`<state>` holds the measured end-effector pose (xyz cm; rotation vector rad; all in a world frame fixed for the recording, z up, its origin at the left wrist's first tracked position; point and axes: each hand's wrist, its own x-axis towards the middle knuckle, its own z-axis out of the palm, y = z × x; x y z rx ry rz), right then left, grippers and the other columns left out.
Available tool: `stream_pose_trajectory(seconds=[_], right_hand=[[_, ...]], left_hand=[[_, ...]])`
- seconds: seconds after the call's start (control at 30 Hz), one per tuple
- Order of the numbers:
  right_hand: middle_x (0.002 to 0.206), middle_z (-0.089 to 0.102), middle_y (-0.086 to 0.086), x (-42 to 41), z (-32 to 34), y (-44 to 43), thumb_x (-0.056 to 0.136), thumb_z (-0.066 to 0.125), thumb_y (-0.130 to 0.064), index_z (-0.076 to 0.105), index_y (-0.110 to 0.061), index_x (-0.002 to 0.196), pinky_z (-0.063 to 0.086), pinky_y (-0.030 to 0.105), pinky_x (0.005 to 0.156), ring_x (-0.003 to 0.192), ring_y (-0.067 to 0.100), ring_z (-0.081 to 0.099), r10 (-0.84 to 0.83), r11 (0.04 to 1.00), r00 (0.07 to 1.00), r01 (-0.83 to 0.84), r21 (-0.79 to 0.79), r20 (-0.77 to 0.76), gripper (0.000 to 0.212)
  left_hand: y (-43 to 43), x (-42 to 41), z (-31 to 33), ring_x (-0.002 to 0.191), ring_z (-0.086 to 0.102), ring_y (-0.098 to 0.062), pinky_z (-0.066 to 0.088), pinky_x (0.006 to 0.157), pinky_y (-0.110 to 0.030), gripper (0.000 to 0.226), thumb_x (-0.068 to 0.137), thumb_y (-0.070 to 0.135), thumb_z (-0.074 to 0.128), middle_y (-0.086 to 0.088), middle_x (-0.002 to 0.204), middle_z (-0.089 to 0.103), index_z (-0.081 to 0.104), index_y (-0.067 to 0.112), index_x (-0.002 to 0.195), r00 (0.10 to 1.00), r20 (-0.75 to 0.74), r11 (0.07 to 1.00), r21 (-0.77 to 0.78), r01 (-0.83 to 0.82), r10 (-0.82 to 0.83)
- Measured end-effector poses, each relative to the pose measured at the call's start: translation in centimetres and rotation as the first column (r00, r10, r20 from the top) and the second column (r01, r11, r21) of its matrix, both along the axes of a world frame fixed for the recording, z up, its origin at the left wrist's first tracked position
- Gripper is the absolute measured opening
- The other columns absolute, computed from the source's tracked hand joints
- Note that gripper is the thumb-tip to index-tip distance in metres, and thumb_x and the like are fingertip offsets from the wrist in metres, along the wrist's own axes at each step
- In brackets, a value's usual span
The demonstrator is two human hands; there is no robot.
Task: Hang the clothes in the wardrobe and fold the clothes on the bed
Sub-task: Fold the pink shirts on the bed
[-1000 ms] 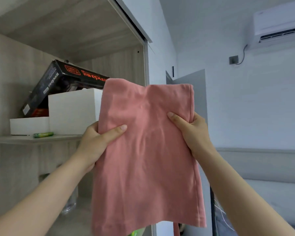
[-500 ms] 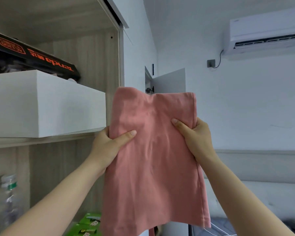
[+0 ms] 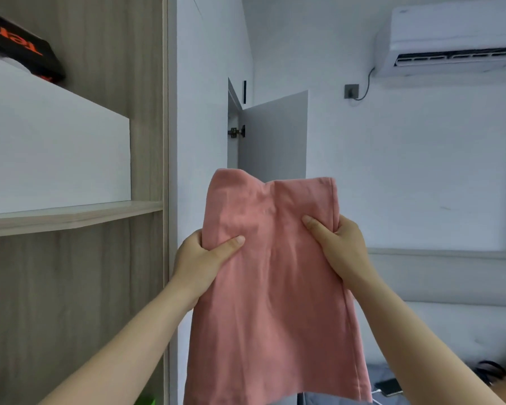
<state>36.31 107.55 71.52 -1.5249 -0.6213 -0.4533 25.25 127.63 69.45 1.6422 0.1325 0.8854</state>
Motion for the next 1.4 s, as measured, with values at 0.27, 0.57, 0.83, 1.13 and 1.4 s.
stream_pose_trajectory(seconds=[0.27, 0.57, 0.83, 1.13, 1.4], right_hand=[[0.065, 0.047, 0.002, 5.4, -1.7, 3.0, 0.086, 0.056, -0.017, 0.049, 0.001, 0.074, 0.036, 0.027, 0.051, 0.058, 0.014, 0.043, -0.071, 0.976, 0.996, 0.060, -0.212, -0.049, 0.023], [0.075, 0.056, 0.011, 12.3, -3.5, 6.7, 0.087, 0.059, -0.017, 0.058, 0.007, 0.090, 0.038, 0.032, 0.059, 0.066, 0.018, 0.047, -0.125, 0.965, 0.992, 0.117, -0.233, -0.020, 0.024], [0.075, 0.056, 0.014, 23.0, -3.0, 9.9, 0.087, 0.061, -0.016, 0.059, 0.009, 0.089, 0.038, 0.032, 0.061, 0.067, 0.019, 0.046, -0.077, 0.970, 0.996, 0.085, -0.226, 0.043, 0.025], [0.091, 0.064, 0.026, 35.3, -1.6, 13.8, 0.087, 0.062, -0.017, 0.062, 0.008, 0.091, 0.049, 0.043, 0.071, 0.070, 0.026, 0.051, -0.022, 0.967, 0.995, 0.047, -0.251, 0.101, 0.024], [0.087, 0.063, 0.028, 40.3, -3.2, 16.9, 0.086, 0.062, -0.011, 0.060, 0.011, 0.088, 0.038, 0.035, 0.061, 0.068, 0.035, 0.049, -0.001, 0.962, 0.996, 0.026, -0.273, 0.090, 0.022]], left_hand=[[3.0, 7.1, -2.4, 0.082, 0.070, -0.014, 0.058, 0.077, -0.036, 0.039, 0.070, 0.041, 0.081, 0.005, 0.093, 0.073, 0.067, 0.020, 0.099, 0.995, -0.101, 1.000, -0.014, -0.012, 0.010], [4.9, 15.4, -4.7, 0.085, 0.068, -0.012, 0.055, 0.074, -0.031, 0.041, 0.071, 0.043, 0.081, 0.008, 0.096, 0.070, 0.064, 0.022, 0.101, 0.986, -0.168, 0.999, -0.043, -0.011, 0.003], [6.8, 24.9, -4.9, 0.088, 0.068, -0.013, 0.057, 0.079, -0.036, 0.037, 0.073, 0.039, 0.080, 0.007, 0.098, 0.070, 0.064, 0.024, 0.103, 0.988, -0.152, 0.994, -0.097, -0.051, 0.035], [9.7, 35.7, -3.8, 0.095, 0.067, -0.019, 0.054, 0.088, -0.042, 0.041, 0.077, 0.032, 0.077, -0.001, 0.107, 0.069, 0.062, 0.015, 0.112, 0.980, -0.172, 0.987, -0.107, -0.119, 0.099], [11.9, 39.4, -4.6, 0.086, 0.066, -0.015, 0.050, 0.066, -0.026, 0.025, 0.081, 0.021, 0.063, 0.000, 0.098, 0.069, 0.061, 0.018, 0.106, 0.948, -0.311, 0.994, -0.067, -0.090, 0.065]])
